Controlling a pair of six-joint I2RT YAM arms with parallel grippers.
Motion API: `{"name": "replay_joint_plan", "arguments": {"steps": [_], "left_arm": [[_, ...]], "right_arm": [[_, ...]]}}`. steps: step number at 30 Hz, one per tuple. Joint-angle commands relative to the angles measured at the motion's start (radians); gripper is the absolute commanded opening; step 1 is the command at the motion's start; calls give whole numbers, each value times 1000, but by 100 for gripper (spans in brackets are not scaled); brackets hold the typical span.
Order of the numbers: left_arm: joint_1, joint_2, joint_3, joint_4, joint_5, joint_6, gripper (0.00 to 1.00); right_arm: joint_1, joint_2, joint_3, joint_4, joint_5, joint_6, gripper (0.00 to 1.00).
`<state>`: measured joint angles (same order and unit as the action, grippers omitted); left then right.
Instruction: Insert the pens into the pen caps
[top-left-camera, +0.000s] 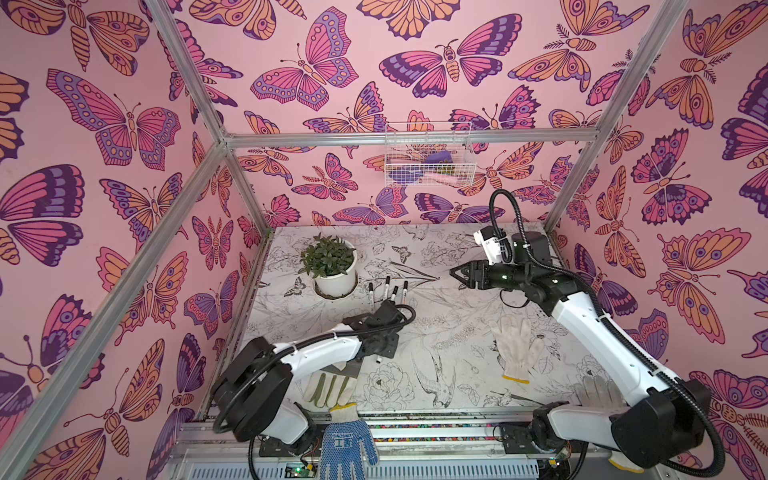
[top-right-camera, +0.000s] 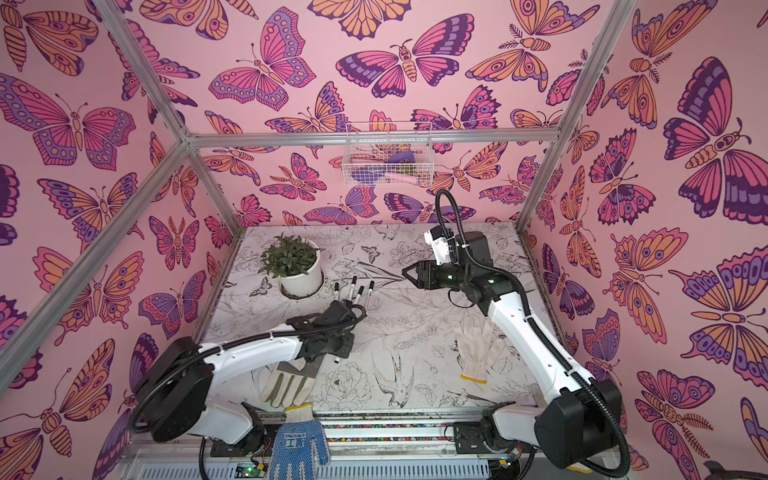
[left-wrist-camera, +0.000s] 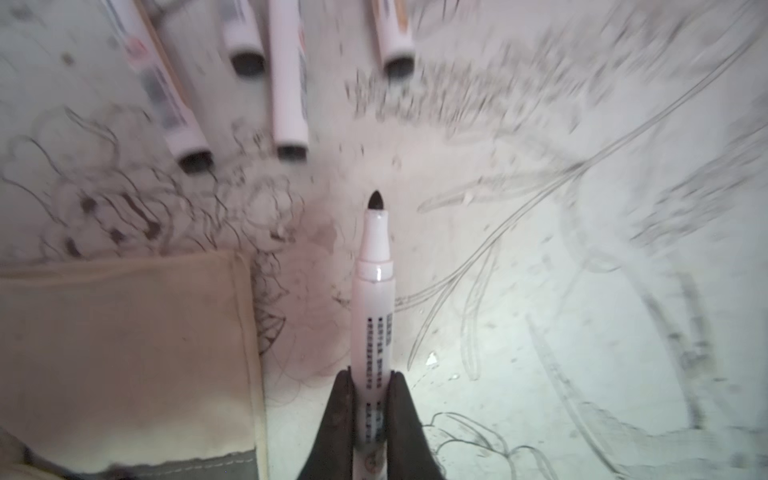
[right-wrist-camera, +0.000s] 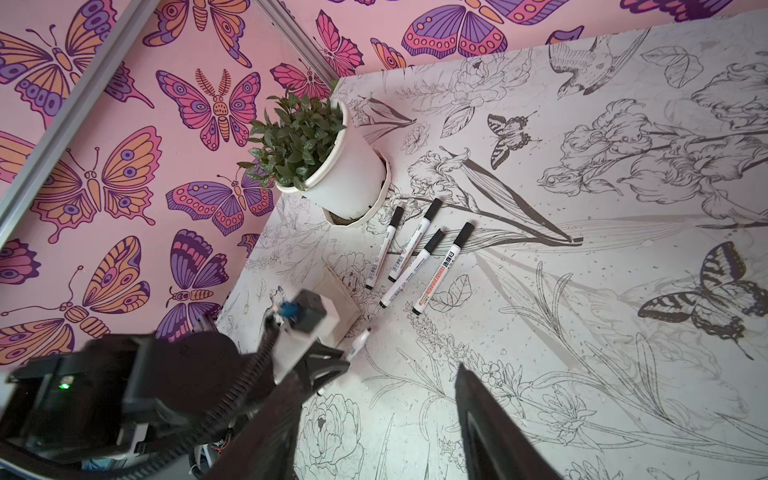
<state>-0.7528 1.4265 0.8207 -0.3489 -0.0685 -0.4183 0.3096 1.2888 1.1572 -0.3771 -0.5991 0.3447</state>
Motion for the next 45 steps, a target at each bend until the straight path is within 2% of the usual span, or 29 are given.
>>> {"name": "replay_joint_plan", "arguments": {"steps": [1, 4, 6, 11, 15, 22, 28, 33, 37, 40, 42, 43, 45], "left_arm": [[64, -107, 0, 259, 233, 57, 0], [81, -144, -2, 436, 305, 68, 0], [80, -133, 29, 467, 327, 66, 0], [69, -110, 28, 581, 361, 29, 0], [54, -110, 15, 615, 361, 17, 0], [22, -100, 14, 618, 374, 30, 0], [21, -95, 11, 615, 374, 33, 0], [21, -90, 18, 615, 366, 36, 0], [21, -84, 21, 638, 346, 33, 0], [21, -78, 21, 651, 322, 30, 0], [21, -69, 21, 647, 313, 30, 10], [21, -63, 22, 643, 311, 29, 21], [21, -49, 21, 639, 314, 29, 32]], "right_arm": [[17, 5, -31, 44, -84, 20, 62], [73, 29, -40, 52, -130, -10, 62], [119, 50, -34, 59, -134, -27, 63], [179, 110, -30, 150, -132, 24, 62], [183, 148, 14, 93, -104, -8, 59], [182, 189, 47, 110, -110, -11, 52], [183, 173, 49, 176, -102, 25, 49], [184, 222, 74, 165, -131, 28, 38], [184, 239, 89, 155, -138, 30, 13], [184, 229, 85, 158, -137, 40, 3], [184, 220, 85, 167, -140, 49, 1], [183, 215, 85, 172, -144, 57, 0], [183, 209, 85, 189, -149, 73, 0]]}}
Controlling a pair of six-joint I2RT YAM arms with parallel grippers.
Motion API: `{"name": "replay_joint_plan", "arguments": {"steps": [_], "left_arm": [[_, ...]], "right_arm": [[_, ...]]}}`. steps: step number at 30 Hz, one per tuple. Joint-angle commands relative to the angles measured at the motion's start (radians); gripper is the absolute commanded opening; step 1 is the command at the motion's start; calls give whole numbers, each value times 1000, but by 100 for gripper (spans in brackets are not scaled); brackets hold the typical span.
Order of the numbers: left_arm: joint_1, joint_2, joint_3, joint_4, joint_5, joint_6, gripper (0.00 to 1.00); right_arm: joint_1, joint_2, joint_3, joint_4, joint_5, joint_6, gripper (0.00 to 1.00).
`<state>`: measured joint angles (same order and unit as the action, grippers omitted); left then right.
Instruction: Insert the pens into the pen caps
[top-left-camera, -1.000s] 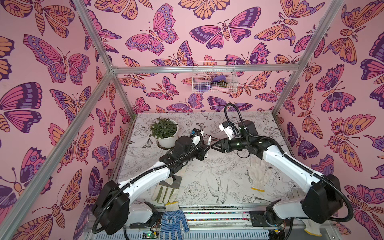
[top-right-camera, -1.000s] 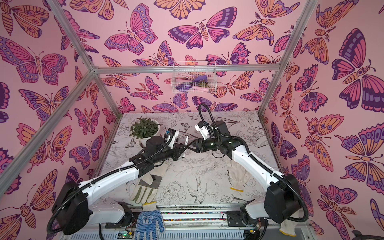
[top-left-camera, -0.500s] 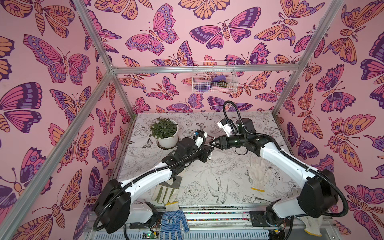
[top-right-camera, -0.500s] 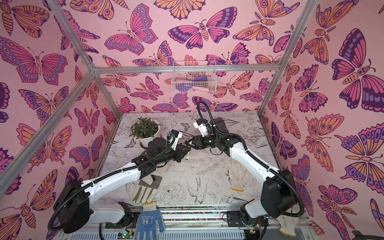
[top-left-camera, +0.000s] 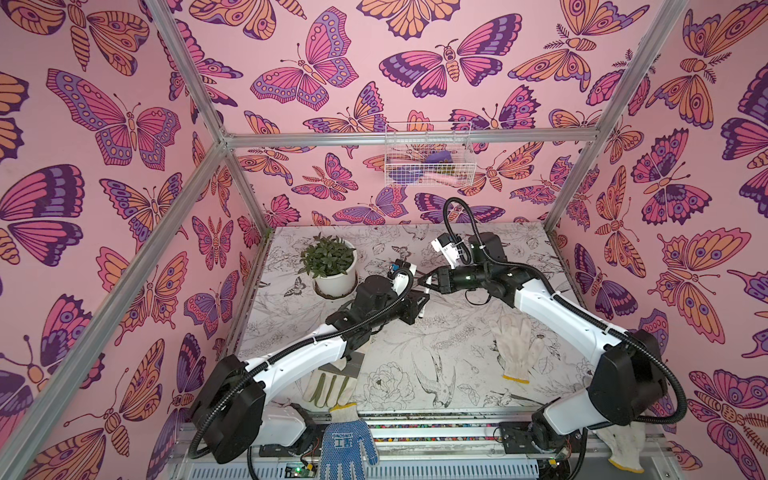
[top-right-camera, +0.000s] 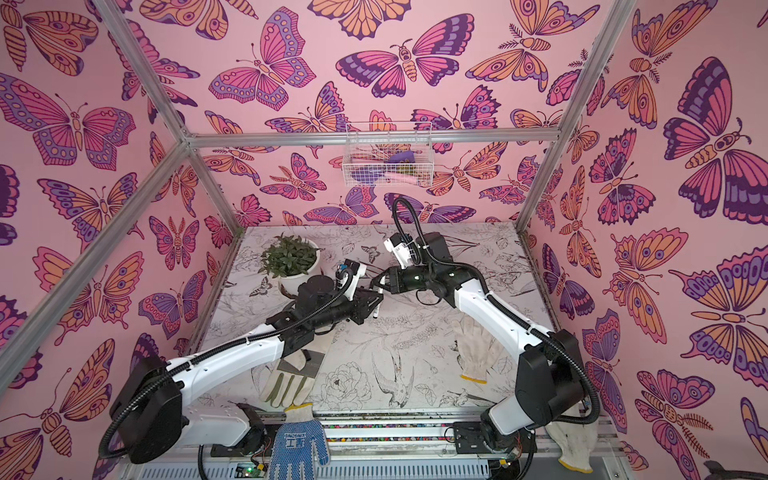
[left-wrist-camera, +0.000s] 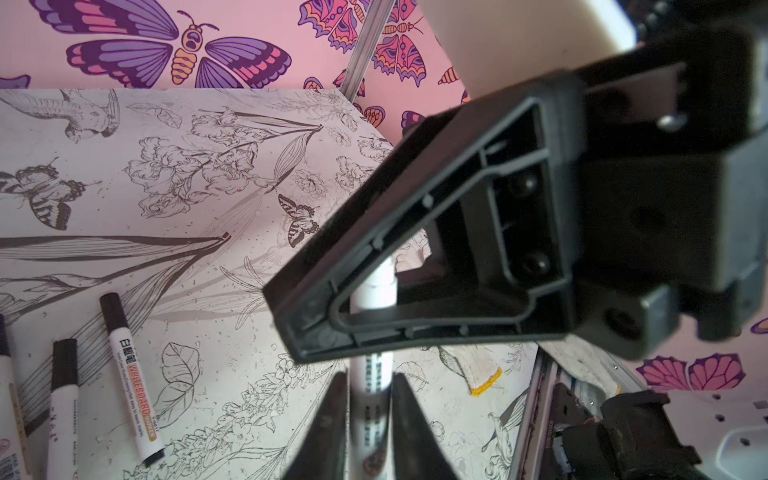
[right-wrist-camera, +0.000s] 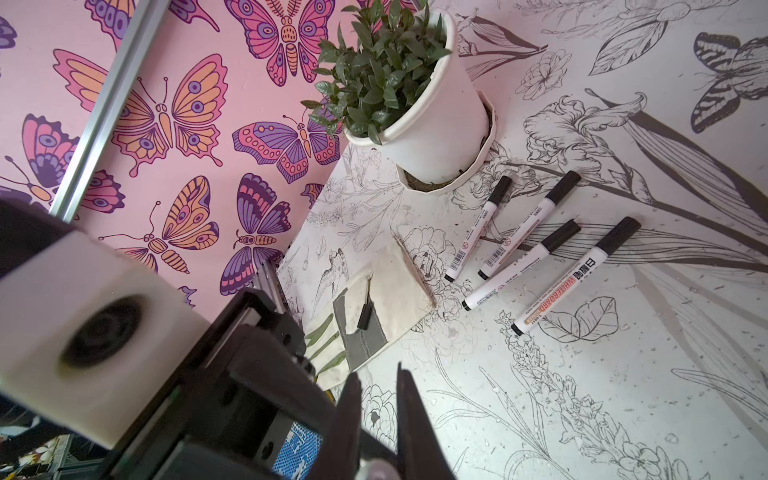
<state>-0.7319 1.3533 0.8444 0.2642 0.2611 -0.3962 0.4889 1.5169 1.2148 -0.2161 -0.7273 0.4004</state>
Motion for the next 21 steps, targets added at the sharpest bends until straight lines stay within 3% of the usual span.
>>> {"name": "replay_joint_plan", "arguments": {"steps": [1, 11, 12, 15, 18, 19, 21], "left_arm": [[0, 33, -2, 26, -10, 5, 34], [0, 47, 16, 38, -8, 14, 23], [0, 45, 18, 39, -6, 18, 20], [3, 30, 11, 42, -21, 16, 0], [23, -12, -26, 40, -105, -31, 0], [40, -40, -49, 27, -159, -67, 0], [74, -137, -111, -22, -313, -149, 0]], "right_arm": [[2, -22, 28, 35, -24, 24, 0], [2, -30, 17, 30, -25, 21, 0], [2, -30, 18, 21, -21, 16, 0], [2, -30, 21, -1, -7, -4, 0], [2, -42, 25, -6, 1, -22, 38], [3, -52, 23, -1, 3, -32, 45], [9, -66, 12, 19, 12, -47, 51]]}}
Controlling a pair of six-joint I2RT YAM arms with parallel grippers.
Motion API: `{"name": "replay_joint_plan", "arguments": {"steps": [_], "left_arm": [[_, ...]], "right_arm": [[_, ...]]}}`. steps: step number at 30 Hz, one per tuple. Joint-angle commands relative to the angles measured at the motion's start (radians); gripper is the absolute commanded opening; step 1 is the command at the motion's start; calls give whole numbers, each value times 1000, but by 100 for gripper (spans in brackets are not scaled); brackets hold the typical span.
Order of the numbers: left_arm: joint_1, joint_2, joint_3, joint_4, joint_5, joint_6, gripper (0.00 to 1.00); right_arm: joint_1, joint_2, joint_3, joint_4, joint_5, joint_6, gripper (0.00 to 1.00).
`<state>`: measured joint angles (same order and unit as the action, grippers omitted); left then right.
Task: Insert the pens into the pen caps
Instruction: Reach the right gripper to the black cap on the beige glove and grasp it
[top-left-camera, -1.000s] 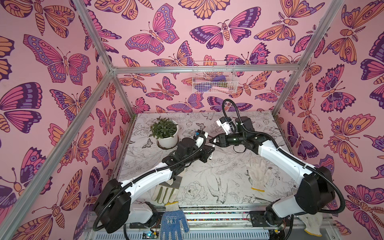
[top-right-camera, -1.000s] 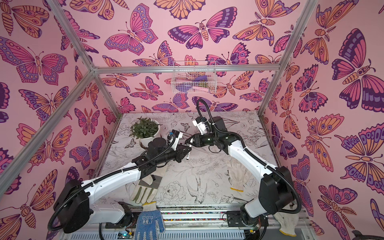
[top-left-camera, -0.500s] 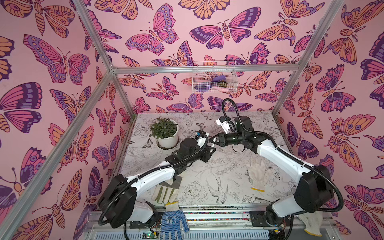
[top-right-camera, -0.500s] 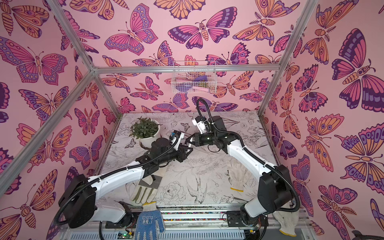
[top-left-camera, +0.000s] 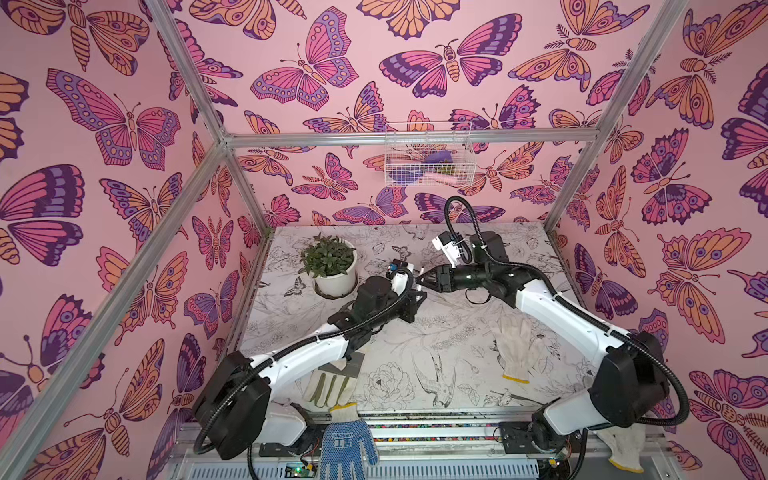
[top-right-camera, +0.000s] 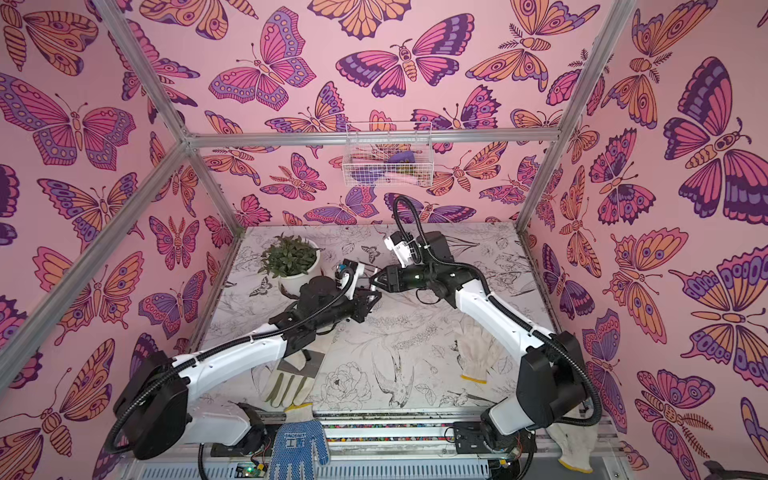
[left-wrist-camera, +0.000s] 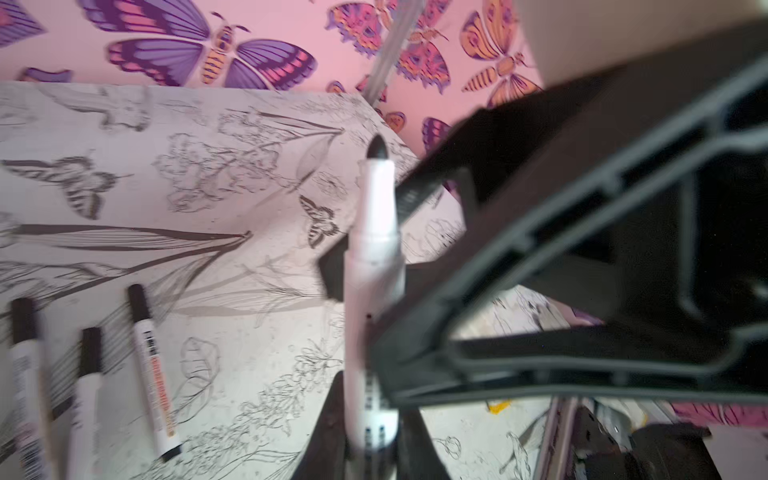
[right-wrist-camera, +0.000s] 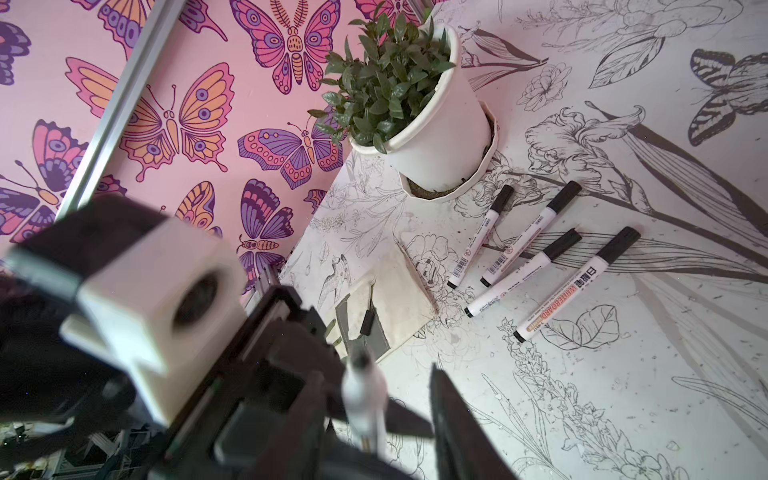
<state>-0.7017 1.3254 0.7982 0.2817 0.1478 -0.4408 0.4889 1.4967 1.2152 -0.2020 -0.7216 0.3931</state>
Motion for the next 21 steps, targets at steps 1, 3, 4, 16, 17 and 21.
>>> {"name": "replay_joint_plan", "arguments": {"steps": [1, 3, 4, 16, 17, 21], "left_arm": [[62, -161, -101, -76, -278, -142, 0], [78, -277, -148, -215, -463, -209, 0], [84, -337, -158, -316, -577, -252, 0], [145, -676, -109, -1070, -913, -551, 0], [146, -682, -107, -1075, -917, -555, 0], [151, -664, -74, -1070, -907, -505, 0]], "right_arm": [[16, -46, 10, 6, 16, -50, 51], [49, -20, 17, -7, 13, -85, 51], [80, 8, 36, -42, 16, -124, 51], [523, 747, 806, -706, 159, -546, 47], [529, 769, 822, -698, 165, -537, 47], [561, 870, 883, -676, 200, -529, 48]]}}
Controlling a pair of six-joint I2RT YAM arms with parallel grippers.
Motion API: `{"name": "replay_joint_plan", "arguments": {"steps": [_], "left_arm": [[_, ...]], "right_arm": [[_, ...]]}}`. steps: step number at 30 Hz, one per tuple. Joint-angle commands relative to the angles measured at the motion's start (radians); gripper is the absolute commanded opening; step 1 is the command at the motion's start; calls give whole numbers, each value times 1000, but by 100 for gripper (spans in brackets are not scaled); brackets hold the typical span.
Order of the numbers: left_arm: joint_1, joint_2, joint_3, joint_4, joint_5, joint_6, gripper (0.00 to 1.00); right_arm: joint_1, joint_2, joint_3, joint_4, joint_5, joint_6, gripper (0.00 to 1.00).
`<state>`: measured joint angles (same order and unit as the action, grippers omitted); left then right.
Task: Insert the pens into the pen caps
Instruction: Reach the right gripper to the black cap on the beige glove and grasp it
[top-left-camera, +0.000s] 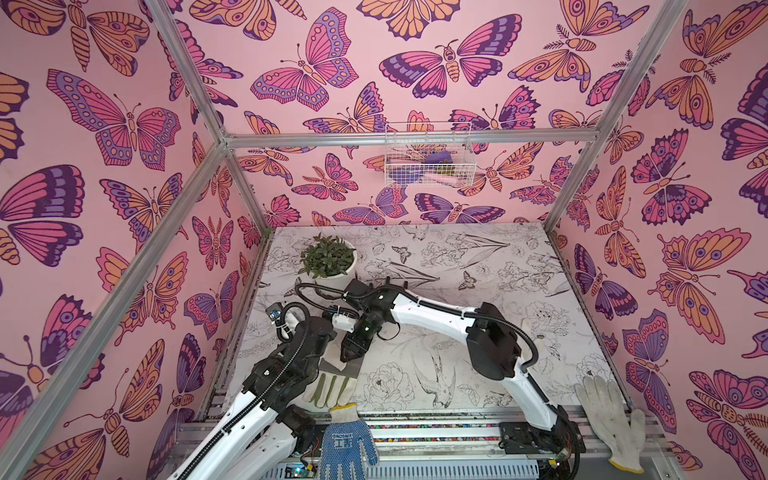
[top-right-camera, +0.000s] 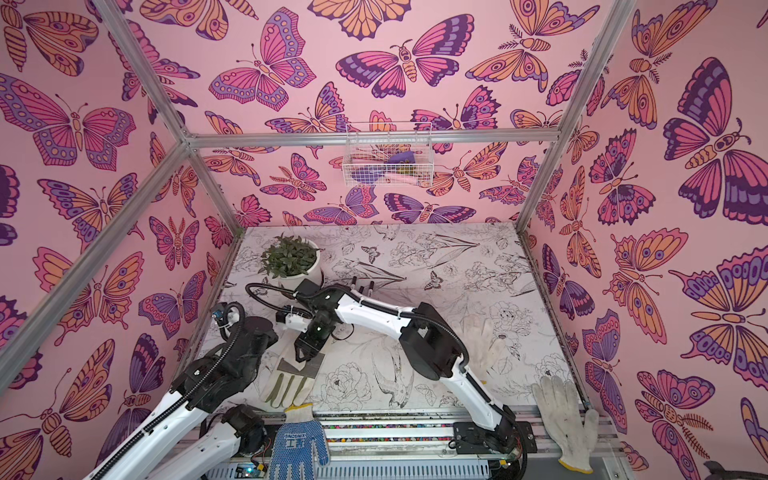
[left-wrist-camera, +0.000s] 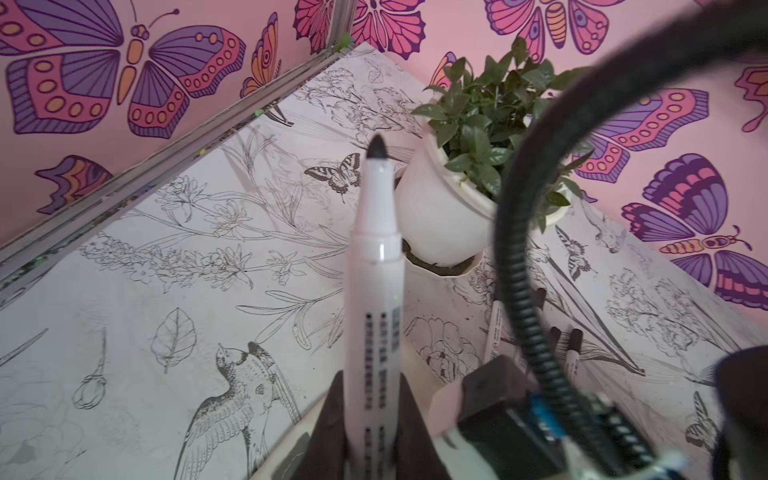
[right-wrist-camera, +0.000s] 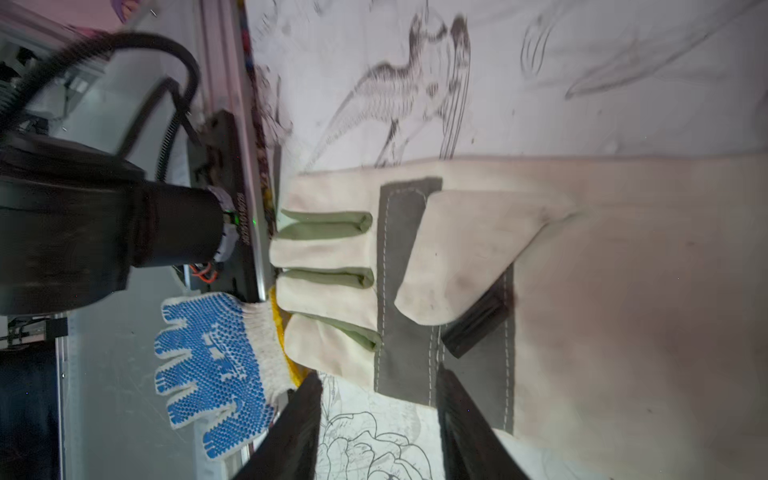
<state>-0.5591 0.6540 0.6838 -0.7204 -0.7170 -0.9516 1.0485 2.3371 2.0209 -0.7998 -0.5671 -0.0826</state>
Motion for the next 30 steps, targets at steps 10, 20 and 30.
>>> {"name": "replay_joint_plan", "arguments": {"steps": [10, 20, 30], "left_arm": [[8, -82, 63, -74, -29, 104, 0], [8, -81, 69, -67, -3, 142, 0], [10, -52, 22, 184, 374, 379, 0]], "right_arm": [[22, 194, 214, -134, 253, -33, 42], [47, 196, 156, -92, 442, -57, 16], [-57, -118, 36, 50, 281, 61, 3]]}}
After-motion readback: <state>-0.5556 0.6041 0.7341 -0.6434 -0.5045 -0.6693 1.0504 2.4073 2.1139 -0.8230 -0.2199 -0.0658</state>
